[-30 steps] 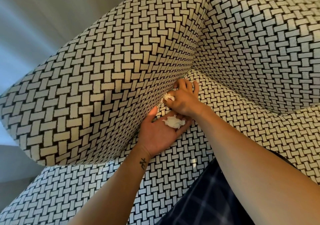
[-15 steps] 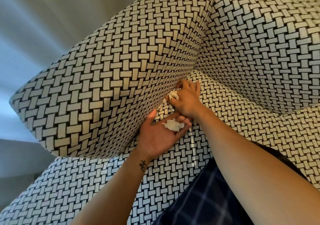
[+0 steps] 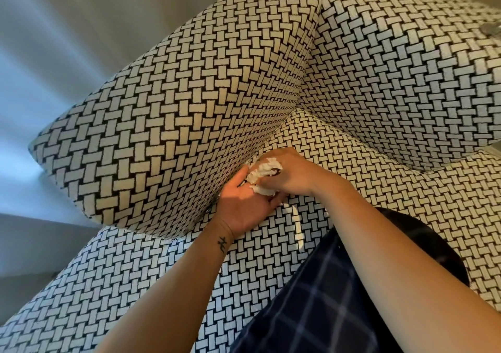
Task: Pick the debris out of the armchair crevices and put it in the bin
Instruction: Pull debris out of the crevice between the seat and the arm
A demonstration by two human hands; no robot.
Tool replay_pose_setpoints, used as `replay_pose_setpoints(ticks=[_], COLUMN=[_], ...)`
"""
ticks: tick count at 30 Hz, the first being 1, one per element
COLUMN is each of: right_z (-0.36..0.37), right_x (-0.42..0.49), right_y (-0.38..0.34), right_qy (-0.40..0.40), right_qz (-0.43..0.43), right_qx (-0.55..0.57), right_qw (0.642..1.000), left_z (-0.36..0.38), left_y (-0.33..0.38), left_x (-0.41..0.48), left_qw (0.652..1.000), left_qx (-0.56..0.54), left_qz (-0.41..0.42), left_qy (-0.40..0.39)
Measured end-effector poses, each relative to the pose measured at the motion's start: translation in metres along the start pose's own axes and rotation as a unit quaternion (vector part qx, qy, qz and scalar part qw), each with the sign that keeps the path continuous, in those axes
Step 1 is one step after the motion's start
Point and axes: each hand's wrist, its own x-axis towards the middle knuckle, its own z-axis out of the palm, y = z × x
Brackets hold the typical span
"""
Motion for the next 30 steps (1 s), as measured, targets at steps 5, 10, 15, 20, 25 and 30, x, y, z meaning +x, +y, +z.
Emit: replay_pose_setpoints(ticks=[5,10,15,20,25,30], right_z=[0.001,-0.005,-0.008,0.001,0.016,0.012], right_x=[-0.011,-0.028,-0.030,-0.025,-0.019,-0.021], right_y=[-0.001,-0.008,-0.001,0.000,0.001,-0.008], right_qy=[-0.010,0.006,0.066,0.075,0.046,0.040], right_qz=[0.008,-0.022,-0.042,-0.022,-0.011,0.007], right_qx=[0.088,0.163,0.187,0.140,0.046,0.226], right_qw=[0.996,0.986,0.979,0.987,0.998,0.973], left_z=[0.004,0.001,-0.003,-0.001,-0.003,0.001], left_y=[0.002,0.002,0.004,0.002,0.005,0.003], left_x=[0.002,0.002,0.000,-0.002,-0.001,-0.010], left_qw=[0.999,0.997,0.992,0.992,0.996,0.996], left_qx=[-0.030,-0.047,-0.084,-0.073,-0.060,-0.071], left_qz=[-0.001,-0.013,-0.049,-0.048,-0.058,-0.050], left_qy=[-0.026,-0.061,-0.083,-0.097,-0.042,-0.031])
